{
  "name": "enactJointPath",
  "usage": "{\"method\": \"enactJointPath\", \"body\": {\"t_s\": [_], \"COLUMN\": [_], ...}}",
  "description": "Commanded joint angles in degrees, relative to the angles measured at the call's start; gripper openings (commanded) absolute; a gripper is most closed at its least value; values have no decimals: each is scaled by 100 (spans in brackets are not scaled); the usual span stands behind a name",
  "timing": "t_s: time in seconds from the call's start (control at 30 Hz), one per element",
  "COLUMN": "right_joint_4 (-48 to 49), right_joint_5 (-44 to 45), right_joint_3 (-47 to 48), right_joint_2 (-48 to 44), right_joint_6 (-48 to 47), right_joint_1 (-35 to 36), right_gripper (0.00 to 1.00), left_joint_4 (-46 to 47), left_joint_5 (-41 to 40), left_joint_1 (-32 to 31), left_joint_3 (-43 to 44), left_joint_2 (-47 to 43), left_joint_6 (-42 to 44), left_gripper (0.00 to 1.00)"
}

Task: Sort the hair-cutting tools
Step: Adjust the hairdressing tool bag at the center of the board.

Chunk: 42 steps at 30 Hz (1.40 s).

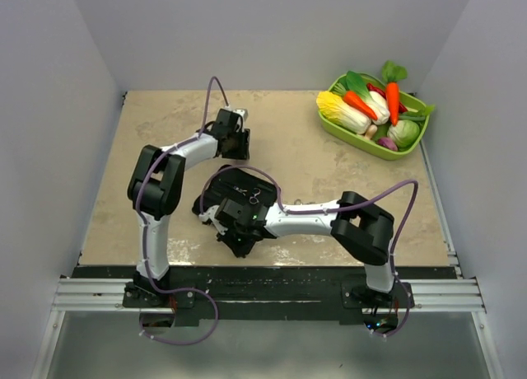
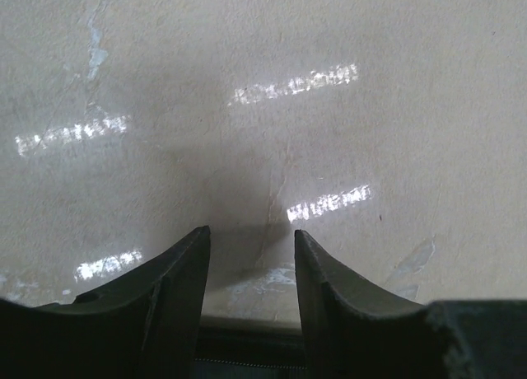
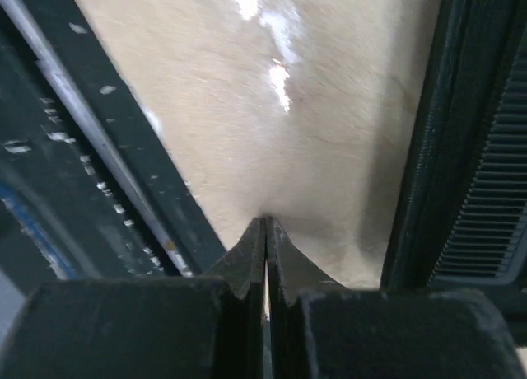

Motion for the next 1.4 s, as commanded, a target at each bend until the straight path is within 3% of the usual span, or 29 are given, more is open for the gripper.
{"method": "enactJointPath", "body": {"t_s": [0.0, 0.27, 0.83, 1.1, 1.37], "right_joint_4": [112, 15, -319, -591, -776], "right_joint_5": [825, 1448, 1914, 2135, 1915], "right_joint_3": [132, -149, -528, 227, 1431], "right_joint_2": [145, 146, -57, 399, 1373], "right_joint_6": [208, 577, 586, 525, 481], "right_joint_1": [-24, -454, -1956, -2660, -2687], "right_gripper": [0, 0, 0, 0, 0], "left_joint_4": [-400, -585, -743, -778, -436], "left_joint_5": [-521, -785, -979, -689, -57], "left_joint_1": [18, 9, 18, 18, 0], "left_joint_3": [-447, -1088, -2232, -2970, -3787], "left_joint_2": [-145, -523, -1594, -2421, -2914], "left_joint_6": [-65, -224, -461, -742, -909], "left_gripper": [50, 49, 48, 48, 48]}}
